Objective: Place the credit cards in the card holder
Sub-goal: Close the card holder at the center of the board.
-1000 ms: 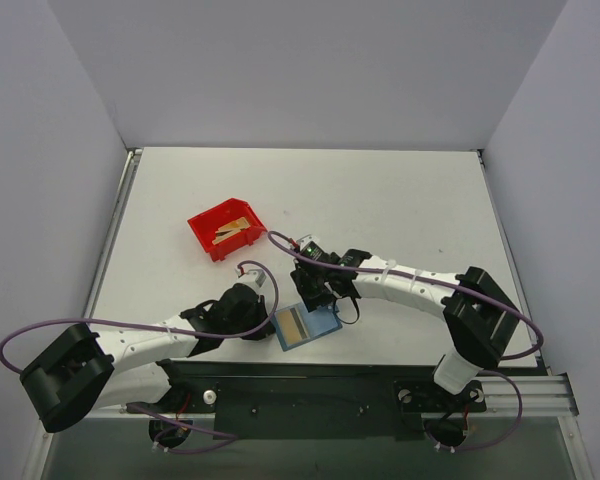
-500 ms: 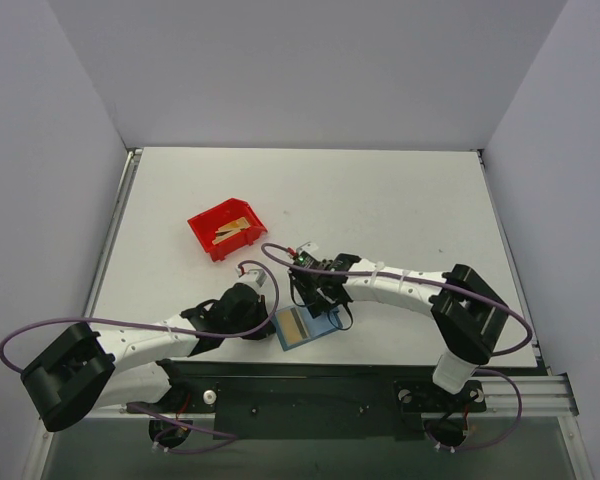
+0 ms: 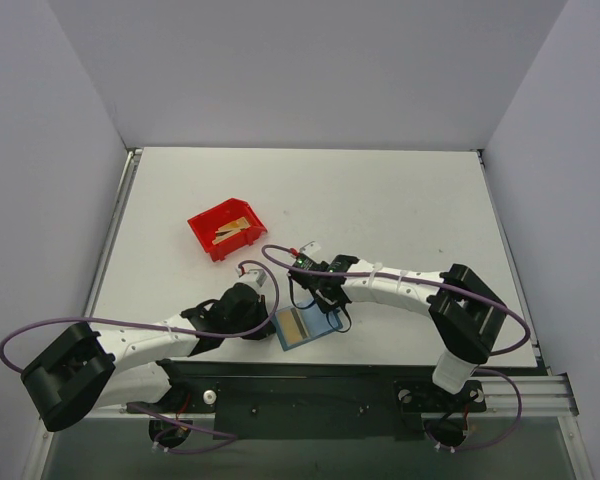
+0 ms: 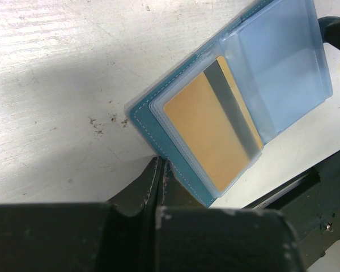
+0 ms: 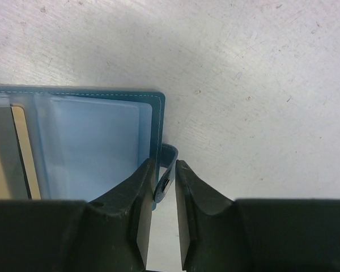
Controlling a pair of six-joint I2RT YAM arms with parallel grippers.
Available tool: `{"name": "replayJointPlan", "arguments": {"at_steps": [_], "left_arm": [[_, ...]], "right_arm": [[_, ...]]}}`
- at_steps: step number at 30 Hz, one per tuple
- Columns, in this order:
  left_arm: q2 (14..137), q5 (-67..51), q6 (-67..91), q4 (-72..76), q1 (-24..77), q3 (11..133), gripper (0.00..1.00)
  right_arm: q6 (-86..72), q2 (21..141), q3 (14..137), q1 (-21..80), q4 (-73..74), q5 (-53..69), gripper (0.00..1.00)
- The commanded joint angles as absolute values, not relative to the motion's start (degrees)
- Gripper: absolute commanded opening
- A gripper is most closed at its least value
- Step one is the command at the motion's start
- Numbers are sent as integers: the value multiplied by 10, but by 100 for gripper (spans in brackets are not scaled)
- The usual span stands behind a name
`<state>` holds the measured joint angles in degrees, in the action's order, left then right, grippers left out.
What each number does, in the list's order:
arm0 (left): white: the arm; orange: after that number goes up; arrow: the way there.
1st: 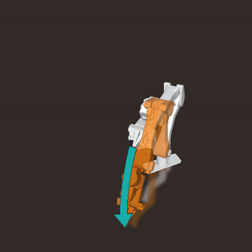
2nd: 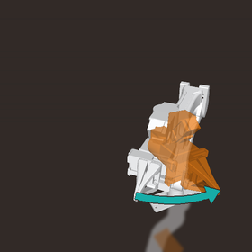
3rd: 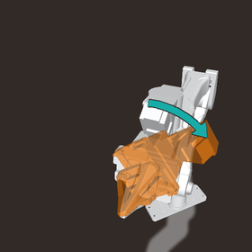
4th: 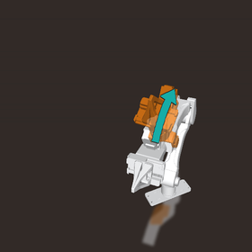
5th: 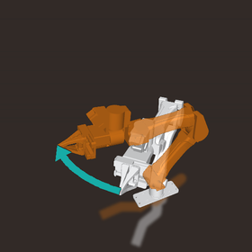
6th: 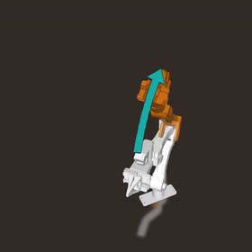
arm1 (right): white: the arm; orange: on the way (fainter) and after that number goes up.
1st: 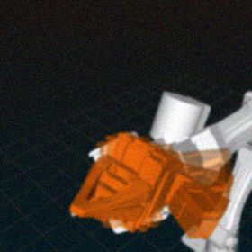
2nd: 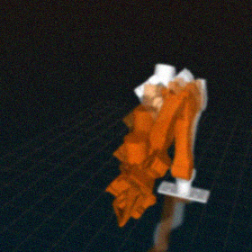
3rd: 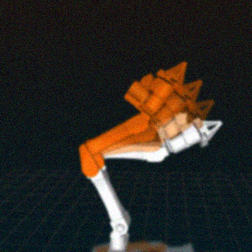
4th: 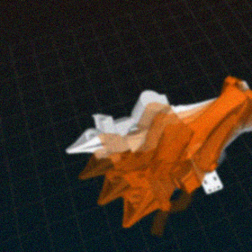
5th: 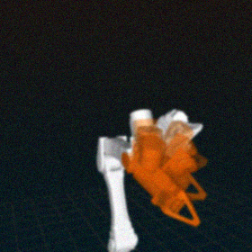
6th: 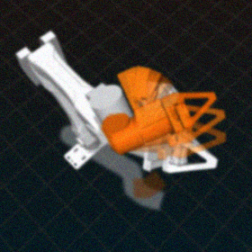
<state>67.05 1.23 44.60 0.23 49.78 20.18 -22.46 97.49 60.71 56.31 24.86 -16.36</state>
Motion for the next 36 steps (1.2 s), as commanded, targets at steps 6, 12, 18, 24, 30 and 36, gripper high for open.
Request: {"name": "replayJointPlan", "arguments": {"at_steps": [6,12,18,24,30,36], "left_arm": [[682,18,432,-29,498,209,0],[690,17,431,-21,499,210,0],[724,3,413,-9,501,233,0],[769,-16,393,19,506,270,0],[815,-30,390,49,518,304,0],[821,-21,387,44,519,316,0]], "right_arm": [[-233,973,620,566,287,-185,0],[-242,937,609,561,287,-199,0],[-246,885,603,537,297,-197,0],[-246,832,586,497,298,-169,0],[-238,786,582,469,298,-139,0],[-228,765,584,467,280,-82,0]]}}
